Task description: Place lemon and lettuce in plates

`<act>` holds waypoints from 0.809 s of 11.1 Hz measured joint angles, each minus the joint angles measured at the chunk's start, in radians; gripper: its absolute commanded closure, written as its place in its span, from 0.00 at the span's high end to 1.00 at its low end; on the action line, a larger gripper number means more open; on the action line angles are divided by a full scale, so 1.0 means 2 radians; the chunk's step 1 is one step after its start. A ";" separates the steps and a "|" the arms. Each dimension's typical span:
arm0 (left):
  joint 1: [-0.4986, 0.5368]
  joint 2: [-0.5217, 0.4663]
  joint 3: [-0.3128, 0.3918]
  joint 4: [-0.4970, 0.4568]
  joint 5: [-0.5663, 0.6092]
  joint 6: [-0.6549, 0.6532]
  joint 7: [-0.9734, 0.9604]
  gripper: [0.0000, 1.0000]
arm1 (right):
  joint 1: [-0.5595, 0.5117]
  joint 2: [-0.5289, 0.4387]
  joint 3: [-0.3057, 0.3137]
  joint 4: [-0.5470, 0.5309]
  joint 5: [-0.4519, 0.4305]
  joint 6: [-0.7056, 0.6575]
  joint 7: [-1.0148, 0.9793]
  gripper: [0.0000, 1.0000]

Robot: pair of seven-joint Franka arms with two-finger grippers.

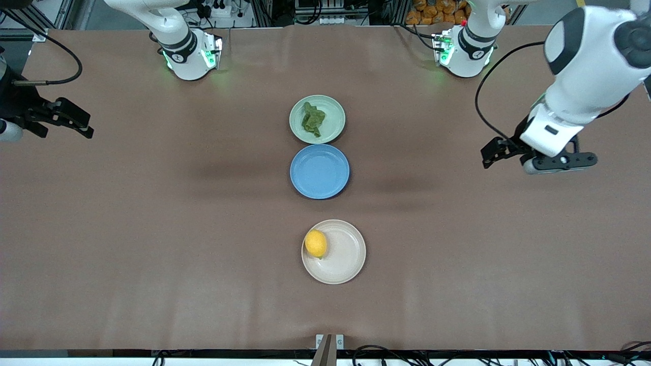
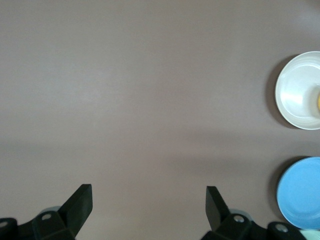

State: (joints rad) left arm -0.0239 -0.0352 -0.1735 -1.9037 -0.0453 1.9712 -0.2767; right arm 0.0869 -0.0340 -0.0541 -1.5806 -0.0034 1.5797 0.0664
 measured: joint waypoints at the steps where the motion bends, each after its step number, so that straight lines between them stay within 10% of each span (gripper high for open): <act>1: 0.001 0.004 0.002 0.043 0.000 -0.049 0.000 1.00 | 0.000 0.000 0.000 0.000 0.000 0.000 0.000 1.00; 4: 0.001 0.027 0.005 0.160 0.007 -0.164 0.007 1.00 | 0.000 0.000 0.000 0.000 0.000 0.000 0.000 1.00; 9: 0.003 0.030 0.004 0.180 0.010 -0.177 0.012 1.00 | 0.000 0.000 0.000 0.000 0.000 0.000 0.000 1.00</act>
State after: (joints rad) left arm -0.0188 0.0257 -0.1655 -1.5435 -0.0252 1.6164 -0.2536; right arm 0.0870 -0.0340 -0.0544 -1.5808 -0.0033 1.5792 0.0664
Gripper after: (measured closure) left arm 0.000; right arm 0.000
